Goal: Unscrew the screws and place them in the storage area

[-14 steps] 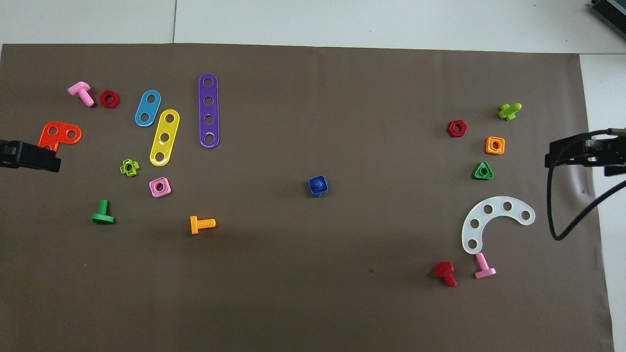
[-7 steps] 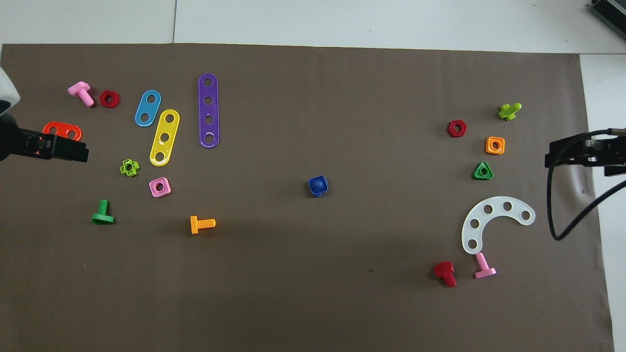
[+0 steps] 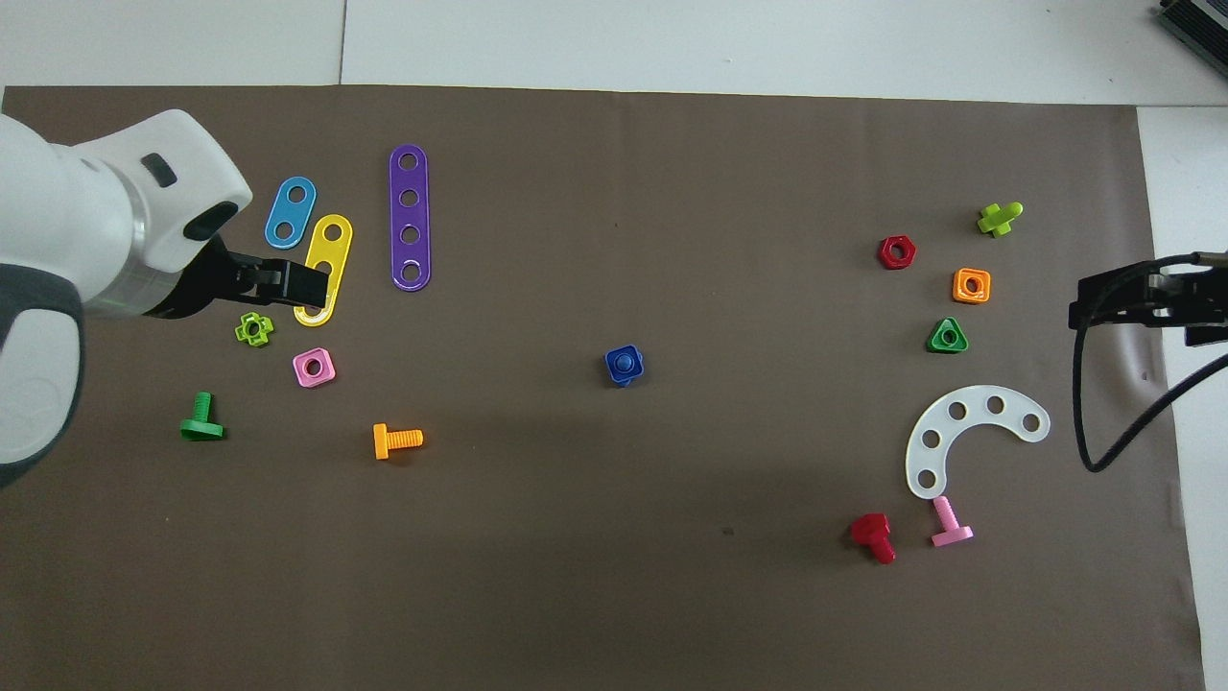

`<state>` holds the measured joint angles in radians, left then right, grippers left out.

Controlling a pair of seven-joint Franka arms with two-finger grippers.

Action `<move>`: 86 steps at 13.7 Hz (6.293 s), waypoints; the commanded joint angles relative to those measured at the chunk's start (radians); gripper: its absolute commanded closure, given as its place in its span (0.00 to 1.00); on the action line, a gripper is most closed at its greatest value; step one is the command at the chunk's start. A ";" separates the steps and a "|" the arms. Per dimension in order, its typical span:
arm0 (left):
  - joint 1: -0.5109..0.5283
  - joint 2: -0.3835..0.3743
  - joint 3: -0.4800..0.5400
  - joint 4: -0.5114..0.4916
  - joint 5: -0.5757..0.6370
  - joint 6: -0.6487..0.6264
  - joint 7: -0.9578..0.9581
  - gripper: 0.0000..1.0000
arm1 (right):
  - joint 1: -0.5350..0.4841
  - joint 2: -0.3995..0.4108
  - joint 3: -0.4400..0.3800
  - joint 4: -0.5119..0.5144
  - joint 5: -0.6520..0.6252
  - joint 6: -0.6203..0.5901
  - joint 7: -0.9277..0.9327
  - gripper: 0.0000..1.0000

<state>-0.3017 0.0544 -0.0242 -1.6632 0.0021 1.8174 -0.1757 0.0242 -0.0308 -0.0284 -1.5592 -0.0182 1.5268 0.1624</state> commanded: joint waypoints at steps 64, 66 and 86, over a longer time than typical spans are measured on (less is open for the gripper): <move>-0.369 0.217 0.023 -0.138 0.067 0.381 -0.596 0.77 | -0.006 -0.014 0.004 -0.009 0.007 -0.010 -0.026 0.00; -0.323 0.197 0.023 -0.188 0.067 0.391 -0.513 0.77 | -0.006 -0.014 0.004 -0.009 0.007 -0.010 -0.026 0.00; 0.026 0.105 0.018 -0.549 0.067 0.758 0.022 0.00 | 0.199 0.078 0.047 0.041 0.011 0.068 0.139 0.00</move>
<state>-0.2799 0.2067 -0.0033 -2.1757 0.0532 2.5620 -0.1606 0.1827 0.0106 0.0109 -1.5482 -0.0156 1.5774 0.2374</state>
